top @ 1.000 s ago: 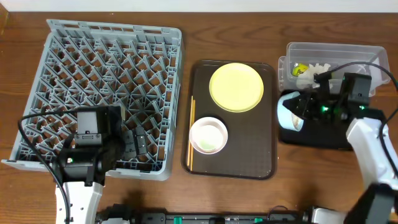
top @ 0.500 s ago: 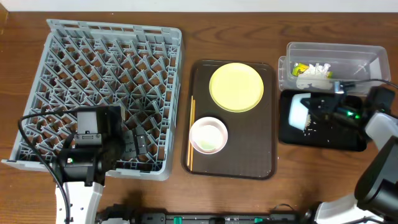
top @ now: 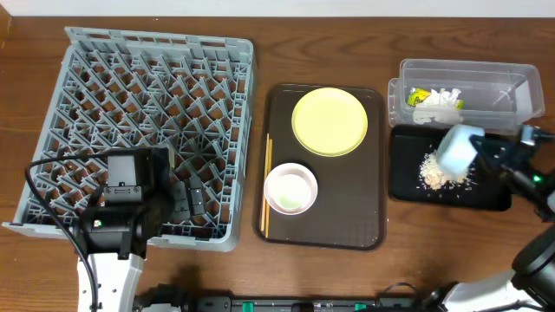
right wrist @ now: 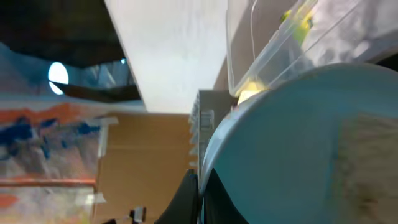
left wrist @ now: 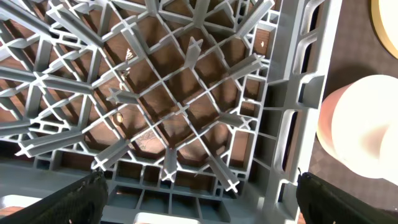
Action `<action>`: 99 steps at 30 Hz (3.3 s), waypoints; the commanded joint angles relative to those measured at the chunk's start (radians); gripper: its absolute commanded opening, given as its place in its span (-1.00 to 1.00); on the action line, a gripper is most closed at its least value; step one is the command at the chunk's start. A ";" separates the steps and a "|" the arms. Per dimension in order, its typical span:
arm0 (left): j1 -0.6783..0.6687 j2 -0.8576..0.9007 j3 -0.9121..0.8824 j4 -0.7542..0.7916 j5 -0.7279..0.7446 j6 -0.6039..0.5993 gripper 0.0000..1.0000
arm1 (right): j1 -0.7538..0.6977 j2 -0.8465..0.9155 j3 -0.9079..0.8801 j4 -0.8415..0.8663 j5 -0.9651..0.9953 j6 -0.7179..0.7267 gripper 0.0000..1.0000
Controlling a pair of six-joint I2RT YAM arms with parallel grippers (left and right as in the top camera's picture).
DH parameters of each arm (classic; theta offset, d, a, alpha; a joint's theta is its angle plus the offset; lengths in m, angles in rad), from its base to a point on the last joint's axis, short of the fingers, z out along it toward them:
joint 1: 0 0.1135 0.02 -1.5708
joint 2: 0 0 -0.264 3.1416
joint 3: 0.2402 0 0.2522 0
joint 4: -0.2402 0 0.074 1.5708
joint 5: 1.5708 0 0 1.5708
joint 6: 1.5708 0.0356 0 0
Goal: Sort waste into correct bins and load items into the dishwasher
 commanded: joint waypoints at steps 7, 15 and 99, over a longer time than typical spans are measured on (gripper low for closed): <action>-0.002 -0.002 0.023 -0.001 -0.002 -0.005 0.94 | -0.074 0.010 0.016 0.000 -0.067 0.035 -0.98; -0.002 -0.002 0.023 -0.002 -0.002 -0.006 0.94 | 0.107 0.010 0.016 -0.002 -0.067 0.185 -0.98; -0.002 -0.002 0.022 -0.001 -0.002 -0.006 0.94 | 1.439 -0.064 0.113 -0.172 1.242 -0.049 -0.91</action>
